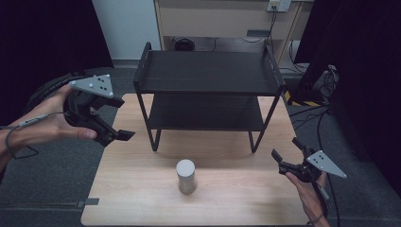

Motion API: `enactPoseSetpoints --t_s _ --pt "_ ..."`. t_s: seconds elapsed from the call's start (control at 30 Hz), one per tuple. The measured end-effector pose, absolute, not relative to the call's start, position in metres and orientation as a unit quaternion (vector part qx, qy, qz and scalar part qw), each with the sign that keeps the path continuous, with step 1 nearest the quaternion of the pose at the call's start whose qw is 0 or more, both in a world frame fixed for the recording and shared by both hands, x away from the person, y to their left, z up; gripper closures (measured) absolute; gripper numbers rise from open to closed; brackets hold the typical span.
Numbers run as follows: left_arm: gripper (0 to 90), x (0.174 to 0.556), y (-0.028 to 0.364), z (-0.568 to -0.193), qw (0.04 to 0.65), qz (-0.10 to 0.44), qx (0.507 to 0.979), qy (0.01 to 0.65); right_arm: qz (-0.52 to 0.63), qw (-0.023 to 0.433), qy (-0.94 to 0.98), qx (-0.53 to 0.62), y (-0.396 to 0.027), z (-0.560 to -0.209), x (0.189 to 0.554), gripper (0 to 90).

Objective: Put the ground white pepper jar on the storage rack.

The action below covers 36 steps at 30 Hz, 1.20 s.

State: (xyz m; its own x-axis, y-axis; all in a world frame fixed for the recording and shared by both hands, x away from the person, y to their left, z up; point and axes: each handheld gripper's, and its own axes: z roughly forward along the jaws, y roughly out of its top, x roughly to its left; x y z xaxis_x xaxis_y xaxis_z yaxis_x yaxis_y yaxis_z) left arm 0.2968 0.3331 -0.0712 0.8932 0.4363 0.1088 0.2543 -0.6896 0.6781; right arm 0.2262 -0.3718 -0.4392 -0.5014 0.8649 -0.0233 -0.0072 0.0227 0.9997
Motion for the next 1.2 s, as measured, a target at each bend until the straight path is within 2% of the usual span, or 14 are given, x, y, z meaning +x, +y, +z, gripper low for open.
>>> enactPoseSetpoints --t_s 0.57,1.2 --pt "1.6 0.306 0.305 -0.075 0.326 0.127 0.921 0.169 0.608 0.359 0.615 0.351 -0.372 -0.439 0.225 7.7" --pt "1.9 0.335 0.264 -0.123 0.296 0.088 0.940 0.146 0.609 0.359 0.614 0.351 -0.373 -0.439 0.226 8.3"
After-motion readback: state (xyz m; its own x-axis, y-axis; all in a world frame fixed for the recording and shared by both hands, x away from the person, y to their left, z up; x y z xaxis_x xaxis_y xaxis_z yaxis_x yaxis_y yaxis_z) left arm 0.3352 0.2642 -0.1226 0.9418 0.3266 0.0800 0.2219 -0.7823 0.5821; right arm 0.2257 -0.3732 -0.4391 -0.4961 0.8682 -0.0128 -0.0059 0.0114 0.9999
